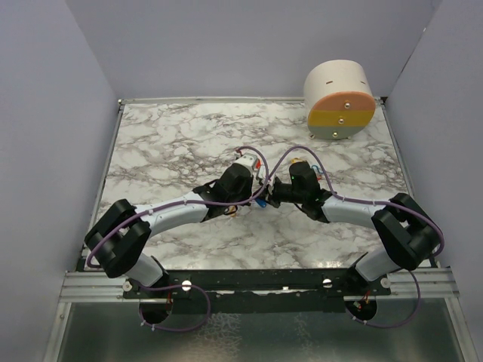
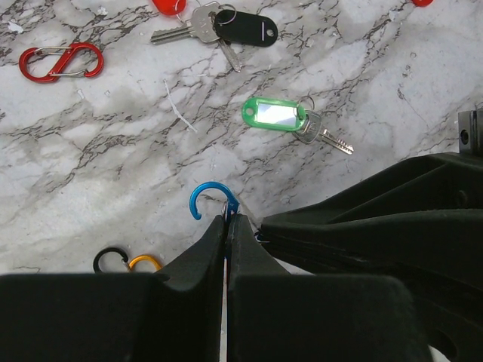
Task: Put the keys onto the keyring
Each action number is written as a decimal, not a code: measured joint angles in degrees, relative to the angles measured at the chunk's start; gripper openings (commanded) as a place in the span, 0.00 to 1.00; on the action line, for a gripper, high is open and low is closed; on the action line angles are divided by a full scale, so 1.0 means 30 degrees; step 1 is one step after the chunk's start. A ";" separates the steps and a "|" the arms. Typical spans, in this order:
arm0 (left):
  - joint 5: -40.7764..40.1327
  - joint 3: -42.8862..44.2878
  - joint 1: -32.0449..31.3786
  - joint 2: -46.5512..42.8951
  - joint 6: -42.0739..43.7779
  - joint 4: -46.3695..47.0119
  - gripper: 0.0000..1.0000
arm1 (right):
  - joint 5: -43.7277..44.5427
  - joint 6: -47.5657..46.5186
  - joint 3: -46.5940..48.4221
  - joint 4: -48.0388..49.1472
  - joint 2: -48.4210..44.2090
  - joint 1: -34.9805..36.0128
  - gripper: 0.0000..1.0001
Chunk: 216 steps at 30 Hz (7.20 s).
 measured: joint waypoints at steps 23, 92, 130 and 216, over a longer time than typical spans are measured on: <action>-0.0240 0.0226 -0.0138 -0.0364 0.0138 -0.0678 0.00 | 0.0379 -0.0095 0.0022 0.0015 -0.0160 0.0124 0.01; -0.0219 -0.0277 -0.0131 -0.1792 0.1661 0.0087 0.00 | 0.0153 -0.0124 -0.0204 -0.0153 -0.1399 0.0124 0.01; 0.2280 -0.0699 0.0102 -0.2098 0.5166 0.0503 0.00 | -0.1049 -0.0801 -0.0291 -0.0576 -0.1399 0.0124 0.01; -0.3767 -0.1909 0.2426 -0.4444 -0.1479 0.1698 0.99 | 1.3682 0.8371 0.1887 -0.1384 -0.1974 -0.3825 0.01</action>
